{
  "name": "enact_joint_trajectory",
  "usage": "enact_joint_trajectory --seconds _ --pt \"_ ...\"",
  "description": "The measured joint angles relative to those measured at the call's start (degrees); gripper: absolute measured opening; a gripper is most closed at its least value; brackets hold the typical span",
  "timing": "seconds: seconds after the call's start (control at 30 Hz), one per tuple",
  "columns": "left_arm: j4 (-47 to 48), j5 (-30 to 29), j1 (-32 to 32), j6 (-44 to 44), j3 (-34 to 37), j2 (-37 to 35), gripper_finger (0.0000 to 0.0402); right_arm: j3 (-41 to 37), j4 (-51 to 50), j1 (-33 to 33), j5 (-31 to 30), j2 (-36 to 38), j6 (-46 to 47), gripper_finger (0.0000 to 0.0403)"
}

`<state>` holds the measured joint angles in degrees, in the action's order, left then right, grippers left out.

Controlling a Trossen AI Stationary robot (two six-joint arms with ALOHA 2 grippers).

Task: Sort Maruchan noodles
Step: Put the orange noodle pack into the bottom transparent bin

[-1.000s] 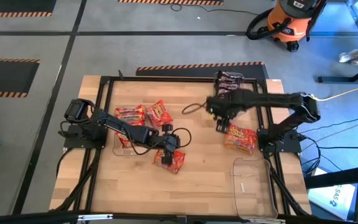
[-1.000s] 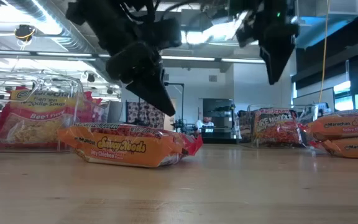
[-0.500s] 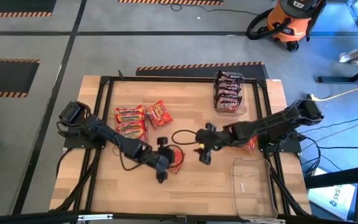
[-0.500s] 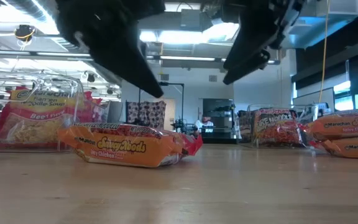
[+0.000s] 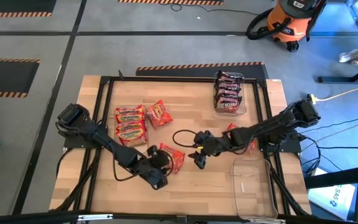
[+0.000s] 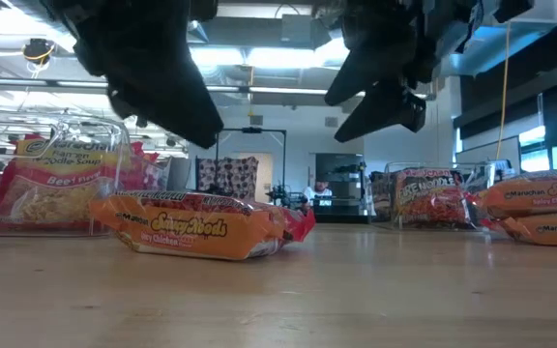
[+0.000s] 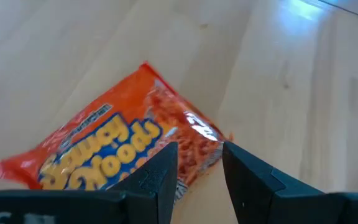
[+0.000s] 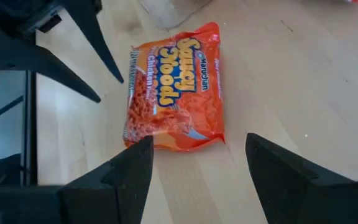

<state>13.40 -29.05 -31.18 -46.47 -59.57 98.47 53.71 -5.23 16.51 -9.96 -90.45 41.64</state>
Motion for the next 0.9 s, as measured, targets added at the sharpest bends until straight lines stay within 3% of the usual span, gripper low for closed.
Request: enact_joint_trajectory --seconds 0.2,0.37,0.6,0.9 --pt "2.7 -1.4 0.3 -8.4 0.0 4.2 0.0121 0.1 4.1 -0.5 0.2 -2.9 -0.3 0.0236" --pt "1.6 -2.3 0.3 -10.1 -0.1 6.9 0.0121 0.0 5.0 -1.5 0.5 -3.3 -1.2 0.0275" --pt "-0.9 -2.2 -0.4 -2.6 -0.1 7.1 0.0121 0.0 6.4 -4.2 2.9 -5.7 -2.0 0.031" --pt "-1.6 -3.4 -1.2 -0.3 0.0 7.4 0.0121 0.1 17.5 -7.6 13.4 -13.1 -2.4 0.0312"
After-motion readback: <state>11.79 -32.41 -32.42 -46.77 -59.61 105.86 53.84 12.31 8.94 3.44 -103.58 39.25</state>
